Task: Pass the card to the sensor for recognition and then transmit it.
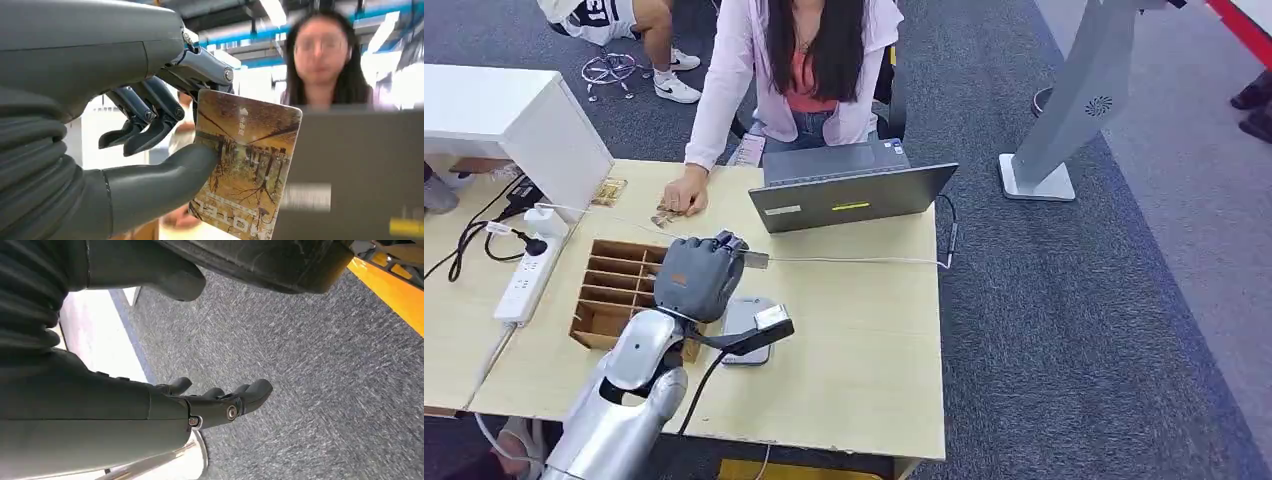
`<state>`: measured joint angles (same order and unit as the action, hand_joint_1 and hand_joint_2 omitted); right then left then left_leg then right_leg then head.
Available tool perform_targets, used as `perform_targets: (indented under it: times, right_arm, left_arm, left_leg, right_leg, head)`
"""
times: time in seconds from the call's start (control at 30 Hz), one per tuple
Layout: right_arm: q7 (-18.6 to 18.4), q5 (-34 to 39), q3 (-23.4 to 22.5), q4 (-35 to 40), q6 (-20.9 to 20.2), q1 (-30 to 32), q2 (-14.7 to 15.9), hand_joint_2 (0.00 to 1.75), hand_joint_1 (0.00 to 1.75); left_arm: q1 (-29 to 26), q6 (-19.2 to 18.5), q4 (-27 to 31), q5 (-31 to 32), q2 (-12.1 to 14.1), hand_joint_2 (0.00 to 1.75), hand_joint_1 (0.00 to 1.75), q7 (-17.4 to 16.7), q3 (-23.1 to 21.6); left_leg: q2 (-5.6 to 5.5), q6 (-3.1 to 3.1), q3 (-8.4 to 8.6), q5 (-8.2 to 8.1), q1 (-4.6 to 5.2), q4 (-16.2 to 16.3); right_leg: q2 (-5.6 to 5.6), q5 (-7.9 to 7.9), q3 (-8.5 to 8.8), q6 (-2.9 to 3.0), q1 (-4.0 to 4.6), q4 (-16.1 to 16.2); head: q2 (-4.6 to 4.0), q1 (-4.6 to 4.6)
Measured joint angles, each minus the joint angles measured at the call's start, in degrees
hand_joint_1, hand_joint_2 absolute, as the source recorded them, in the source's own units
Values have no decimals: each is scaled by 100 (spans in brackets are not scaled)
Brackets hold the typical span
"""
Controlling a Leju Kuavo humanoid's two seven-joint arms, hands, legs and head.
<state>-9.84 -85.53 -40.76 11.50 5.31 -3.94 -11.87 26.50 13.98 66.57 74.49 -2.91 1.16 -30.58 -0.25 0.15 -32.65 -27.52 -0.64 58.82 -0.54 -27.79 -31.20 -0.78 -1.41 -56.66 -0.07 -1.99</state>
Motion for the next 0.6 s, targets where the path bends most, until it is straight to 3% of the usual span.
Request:
perform_targets:
  times: [0.6]
  right_arm:
    - [-2,-42,-125,0,0,1,-4,175,0]
  left_arm:
    - [84,-1014,-1333,-612,-129,175,175,-98,-374]
  left_leg:
    - [1,0,0,0,0,0]
  right_leg:
    - [-2,0,-2,0,0,0]
  head:
    - [0,-2]
